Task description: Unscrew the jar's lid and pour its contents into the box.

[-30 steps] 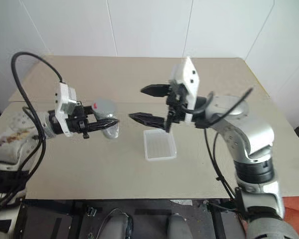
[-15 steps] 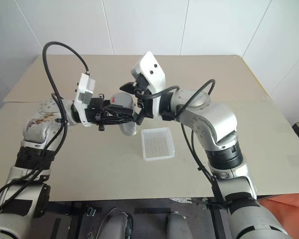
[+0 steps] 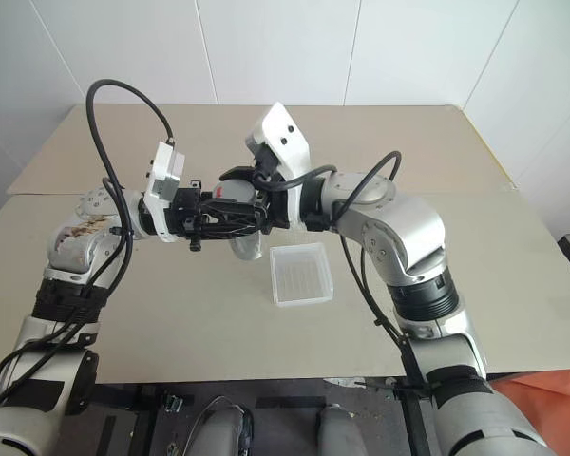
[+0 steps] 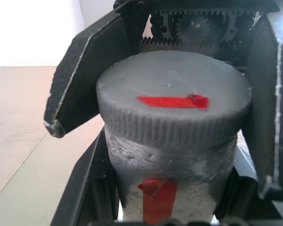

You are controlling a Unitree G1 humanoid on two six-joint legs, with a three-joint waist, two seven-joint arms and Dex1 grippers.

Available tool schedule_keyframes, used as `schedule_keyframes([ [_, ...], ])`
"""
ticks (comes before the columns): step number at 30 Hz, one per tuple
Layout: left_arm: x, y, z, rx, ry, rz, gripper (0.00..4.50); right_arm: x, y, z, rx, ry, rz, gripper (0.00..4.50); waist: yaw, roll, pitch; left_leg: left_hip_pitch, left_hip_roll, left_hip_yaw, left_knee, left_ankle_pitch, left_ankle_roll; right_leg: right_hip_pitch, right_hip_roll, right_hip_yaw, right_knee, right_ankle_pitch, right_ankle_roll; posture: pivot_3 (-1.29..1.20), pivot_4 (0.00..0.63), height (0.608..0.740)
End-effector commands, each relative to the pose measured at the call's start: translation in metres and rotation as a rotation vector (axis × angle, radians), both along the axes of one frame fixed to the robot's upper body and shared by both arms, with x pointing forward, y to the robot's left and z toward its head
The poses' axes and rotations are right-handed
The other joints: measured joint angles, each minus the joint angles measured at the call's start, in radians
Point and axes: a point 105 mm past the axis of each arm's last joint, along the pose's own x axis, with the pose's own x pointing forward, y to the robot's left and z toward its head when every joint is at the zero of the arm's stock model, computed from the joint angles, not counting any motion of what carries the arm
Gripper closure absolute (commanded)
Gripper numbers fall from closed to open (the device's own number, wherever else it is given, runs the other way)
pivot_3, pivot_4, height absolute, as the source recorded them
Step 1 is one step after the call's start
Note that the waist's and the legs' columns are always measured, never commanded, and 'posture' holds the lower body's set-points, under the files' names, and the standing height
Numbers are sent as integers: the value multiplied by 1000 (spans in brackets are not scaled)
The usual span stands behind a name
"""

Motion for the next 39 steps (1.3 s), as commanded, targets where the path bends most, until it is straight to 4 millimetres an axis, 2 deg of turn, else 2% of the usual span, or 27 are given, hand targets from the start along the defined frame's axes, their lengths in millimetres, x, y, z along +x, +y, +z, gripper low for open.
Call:
schedule_keyframes([
  [1, -14, 0, 11, 11, -71, -129, 2480, -10, -8, 23, 62, -77, 127, 1763, 0, 0, 0, 0, 0, 0, 0, 0, 0, 0, 0, 0, 0, 0, 0, 0, 150, 740],
  [5, -28, -3, 10, -3, -43, -301, 2480, -36, -17, 20, 43, -79, 525, 1763, 0, 0, 0, 0, 0, 0, 0, 0, 0, 0, 0, 0, 0, 0, 0, 0, 150, 740],
  [7, -33, -7, 12, 2, -35, -360, 2480, -43, -19, 15, 9, -78, 683, 1763, 1, 0, 0, 0, 0, 0, 1, 0, 0, 1, 0, 0, -1, 0, 0, 0, 150, 740],
  [11, -38, -14, 12, 18, -39, -411, 2480, -42, -19, 12, -20, -82, 820, 1763, -4, 0, 0, 0, 0, 0, 1, 0, 0, 1, 0, 0, 0, 0, 0, 0, 150, 740],
  [15, -36, -13, 11, 28, -47, -402, 2480, -28, -12, 11, -21, -110, 762, 1763, -9, 0, 0, 0, 1, 0, 1, 0, 0, 0, 1, 0, 0, 0, 0, 0, 150, 740],
  [20, -28, 2, 6, 57, -45, -313, 2480, -19, -20, 17, 31, -165, 577, 112, -1, 0, 0, 0, 1, 0, 1, 0, 0, 0, 1, 0, 1, 0, 0, 0, 150, 740],
  [21, -25, 5, 5, 59, -47, -282, 2480, -18, -24, 18, 45, -173, 530, 16, 0, 0, 0, 0, 1, 0, 1, 0, 0, 0, 1, 0, 1, 0, 0, 0, 150, 740],
  [25, -9, 24, -4, 53, -35, -94, 2480, -16, -42, 19, 68, -189, 295, 16, 5, 0, 0, -1, 1, -1, 1, 0, 0, 0, 1, -1, 1, 0, 0, 0, 150, 740],
  [28, -5, 30, -9, 44, -26, -26, 2480, -25, -43, 24, 87, -196, 204, 16, 5, 0, 0, -2, 1, -1, 1, 0, 0, -1, 0, -1, 1, 0, 0, 0, 150, 740],
  [31, -1, 30, -9, 28, -24, 6, 2480, -25, -32, 22, 70, -202, 120, 16, 1, 0, 0, -1, 1, -1, 1, 0, 0, -1, 1, 0, 1, 0, 0, 0, 150, 740],
  [39, 0, 17, -4, 10, -43, -32, 2480, -6, 8, 5, 9, -160, -7, 16, 1, 0, 0, -1, 1, -1, 1, 0, 0, -1, 1, 0, 1, 0, 0, 0, 150, 740],
])
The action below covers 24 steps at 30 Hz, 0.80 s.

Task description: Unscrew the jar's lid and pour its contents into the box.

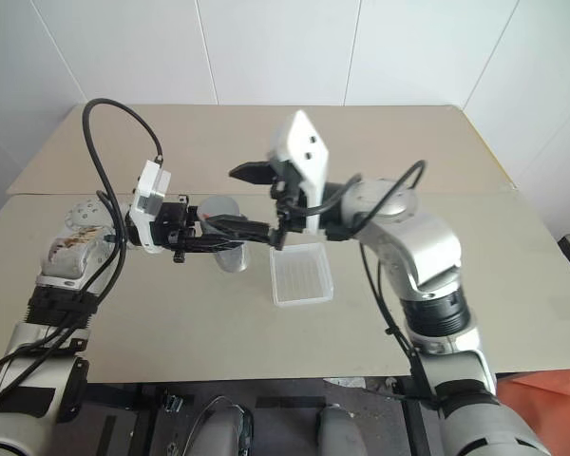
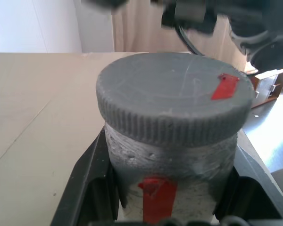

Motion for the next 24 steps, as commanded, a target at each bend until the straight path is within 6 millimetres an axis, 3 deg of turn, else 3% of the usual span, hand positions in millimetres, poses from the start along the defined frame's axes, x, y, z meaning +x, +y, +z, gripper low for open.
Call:
schedule_keyframes([
  [1, 0, -4, 14, -15, -61, -19, 2480, 7, 12, 7, 0, -39, -46, 16, 1, 0, 0, 0, 0, 0, 0, 0, 0, 0, 0, 0, 0, 0, 0, 0, 150, 740],
  [7, -3, -4, 17, -23, -71, -26, 2480, 23, 18, 9, 19, 3, -93, 16, 0, 0, 0, 0, 0, 0, 0, 0, 0, 0, 0, 0, 0, 0, 0, 0, 150, 740],
  [24, -11, 18, 19, 9, -66, -8, 2480, 47, -63, 7, 13, 18, -278, 16, 6, 0, 0, 0, 0, 0, 0, 0, 0, 1, 0, 0, -1, 0, 0, 0, 150, 740],
])
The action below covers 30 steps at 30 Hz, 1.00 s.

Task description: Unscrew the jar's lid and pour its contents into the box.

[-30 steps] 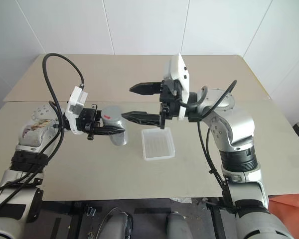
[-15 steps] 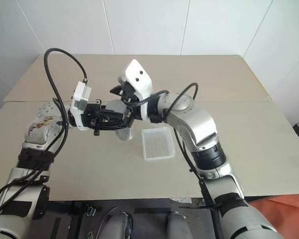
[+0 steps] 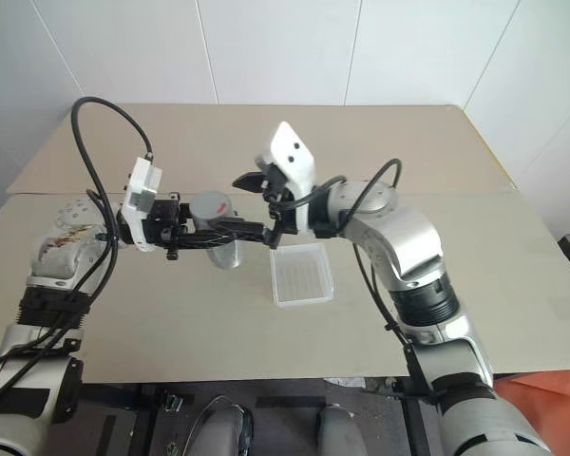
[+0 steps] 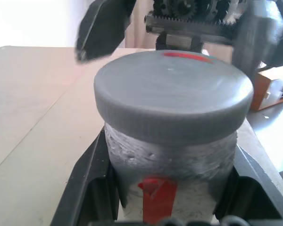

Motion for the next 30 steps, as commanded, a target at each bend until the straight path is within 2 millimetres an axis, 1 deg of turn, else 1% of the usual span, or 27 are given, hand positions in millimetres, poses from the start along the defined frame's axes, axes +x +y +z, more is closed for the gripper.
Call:
schedule_keyframes([
  [1, -9, 0, 14, -3, -66, -47, 2480, 7, -21, 16, 43, -56, -84, 16, 3, 0, 0, 0, 0, 0, 0, 0, 0, 0, -1, 0, 0, 0, 0, 0, 150, 740],
  [4, -10, 2, 14, 2, -66, -47, 2480, 5, -26, 18, 43, -69, -89, 16, -6, 0, 0, 0, 0, 0, -1, 0, 0, -1, 0, 0, 0, 0, 0, 0, 150, 740],
  [6, -9, 2, 14, 3, -65, -44, 2480, -1, -25, 21, 44, -85, -68, 16, -10, 0, 0, 0, 0, 0, -1, 0, 0, -2, 1, 1, 0, 0, 0, 0, 150, 740],
  [11, -5, -5, 12, 2, -65, -39, 2480, -36, -3, 36, 92, -112, 117, 16, -7, 0, 0, 0, 0, 0, -1, 0, 0, -1, 1, 1, 0, 0, 0, 0, 150, 740],
  [12, -4, -6, 11, 1, -66, -40, 2480, -41, 2, 38, 95, -114, 140, 16, -6, 0, 0, 0, 0, 0, -1, 0, 0, -1, 1, 1, 0, 0, 0, 0, 150, 740],
  [14, 0, -11, 12, -5, -71, -43, 2480, -50, 19, 38, 92, -121, 197, 16, -6, 0, 0, 0, 0, 0, 0, 0, 0, -1, 1, 1, 0, 0, 0, 0, 150, 740],
  [16, 2, -15, 13, -12, -74, -47, 2480, -54, 30, 37, 86, -126, 223, 16, -5, 0, 0, 0, 0, 0, 0, 0, 0, -1, 1, 1, 0, 0, 0, 0, 150, 740],
  [18, 3, -18, 14, -17, -78, -53, 2480, -53, 42, 35, 77, -125, 233, 16, -5, 0, 0, 0, 0, 0, 0, 0, 0, -1, 1, 0, 0, 0, 0, 0, 150, 740],
  [24, 2, -18, 14, -19, -83, -58, 2480, -42, 61, 30, 44, -129, 205, 16, -5, 0, 0, 0, 0, 0, 0, 0, 0, -1, 1, 0, 1, 0, 0, 0, 150, 740],
  [27, 1, -16, 14, -20, -82, -57, 2480, -32, 64, 28, 31, -119, 173, 16, -5, 0, 0, 0, 0, 0, 0, 0, 0, -1, 1, 0, 1, 0, 0, 0, 150, 740],
  [30, 0, -14, 14, -18, -82, -52, 2480, -26, 61, 23, 24, -96, 167, 16, -5, 0, 0, 0, 0, 0, 0, 0, 0, -1, 1, 0, 1, 0, 0, 0, 150, 740],
])
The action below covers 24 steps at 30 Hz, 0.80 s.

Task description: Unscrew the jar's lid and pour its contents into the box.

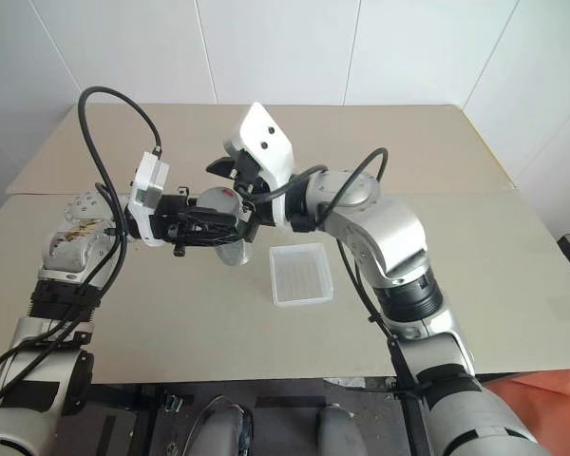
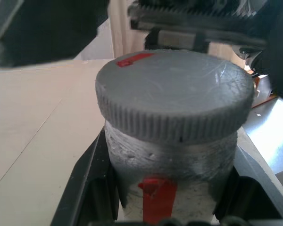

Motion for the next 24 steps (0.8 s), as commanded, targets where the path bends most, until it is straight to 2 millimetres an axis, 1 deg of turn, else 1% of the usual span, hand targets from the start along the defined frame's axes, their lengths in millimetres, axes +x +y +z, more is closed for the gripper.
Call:
schedule_keyframes([
  [1, -5, 3, 11, -8, -49, -5, 2480, 1, -1, 11, 8, -49, 1, 16, 0, 0, 0, 0, 0, 0, 0, 0, 0, 0, 0, 0, 0, 0, 0, 0, 150, 740],
  [6, -6, 7, 10, -5, -49, 5, 2480, 8, -12, 7, -2, -41, -30, 16, 0, 0, 0, 0, 0, 0, 0, 0, 0, 0, 0, 0, 0, 0, 0, 0, 150, 740],
  [10, -7, 12, 10, 1, -47, 15, 2480, 14, -30, 6, -4, -34, -80, 16, 0, 0, 0, 0, 0, 0, 0, 0, 0, 0, 0, 0, 0, 0, 0, 0, 150, 740],
  [17, -8, 14, 11, 8, -47, 19, 2480, 17, -55, 5, -14, -30, -133, 16, 1, 0, 0, 0, 0, 0, 0, 0, 0, 0, 0, 0, 0, 0, 0, 0, 150, 740],
  [21, -8, 15, 12, 10, -46, 17, 2480, 18, -65, 6, -12, -34, -158, 16, 4, 0, 0, 0, 0, 0, 0, 0, 0, 0, 0, 0, -1, 0, 0, 0, 150, 740],
  [24, -7, 14, 13, 8, -48, 16, 2480, 13, -70, 7, -5, -39, -151, 16, 0, 0, 0, 0, 0, 0, 0, 0, 0, 0, 0, 0, -1, 0, 0, 0, 150, 740],
])
